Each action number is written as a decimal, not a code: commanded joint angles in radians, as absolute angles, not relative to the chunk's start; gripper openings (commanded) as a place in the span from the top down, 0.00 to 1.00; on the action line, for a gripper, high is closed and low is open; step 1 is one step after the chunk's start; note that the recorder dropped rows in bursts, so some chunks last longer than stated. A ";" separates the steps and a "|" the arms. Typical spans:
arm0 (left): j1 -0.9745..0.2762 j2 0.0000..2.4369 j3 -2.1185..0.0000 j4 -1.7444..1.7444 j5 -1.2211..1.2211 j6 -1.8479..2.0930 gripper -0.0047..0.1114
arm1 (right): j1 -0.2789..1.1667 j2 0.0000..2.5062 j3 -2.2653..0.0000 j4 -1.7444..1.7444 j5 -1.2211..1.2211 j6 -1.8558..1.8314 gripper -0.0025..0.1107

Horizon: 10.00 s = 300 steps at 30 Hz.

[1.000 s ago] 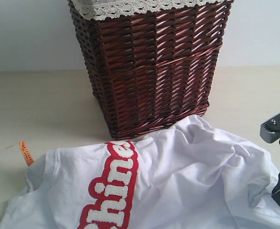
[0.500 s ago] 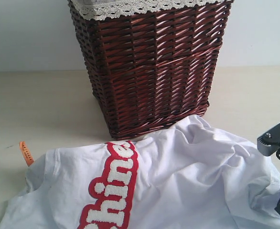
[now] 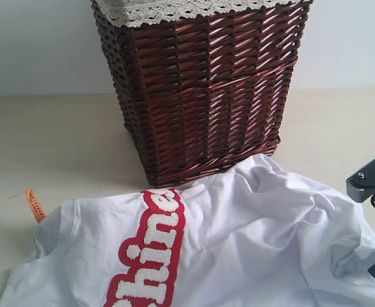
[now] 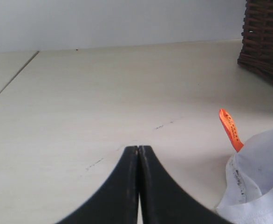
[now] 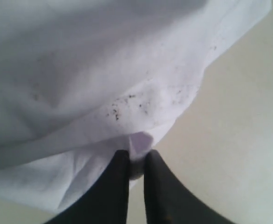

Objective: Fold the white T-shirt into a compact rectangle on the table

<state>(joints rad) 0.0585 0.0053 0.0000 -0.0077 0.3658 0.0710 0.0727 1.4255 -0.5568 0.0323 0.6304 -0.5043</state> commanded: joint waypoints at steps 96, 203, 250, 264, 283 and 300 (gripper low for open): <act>0.058 0.000 0.000 -0.011 0.358 0.071 0.96 | 0.070 1.419 -0.828 0.341 0.607 -0.750 0.65; 0.058 0.000 0.000 -0.011 0.358 0.071 0.96 | 0.015 2.130 -1.313 0.672 0.775 -1.251 0.70; 0.058 0.000 0.000 -0.011 0.358 0.071 0.96 | 0.015 2.082 -1.313 0.125 0.340 -0.973 0.72; 0.058 0.000 0.000 -0.011 0.358 0.071 0.96 | -0.290 1.968 -1.313 0.450 0.848 -1.298 0.57; 0.058 0.000 0.000 -0.011 0.358 0.071 0.96 | -0.350 2.178 -1.313 0.680 0.833 -1.568 0.66; 0.058 0.000 0.000 -0.011 0.358 0.071 0.96 | -0.343 1.987 -1.308 0.683 1.221 -1.540 0.98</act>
<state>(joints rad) 0.0585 0.0053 0.0000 -0.0077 0.3658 0.0710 -0.3474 2.0251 -1.3159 0.6822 1.1690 -1.5683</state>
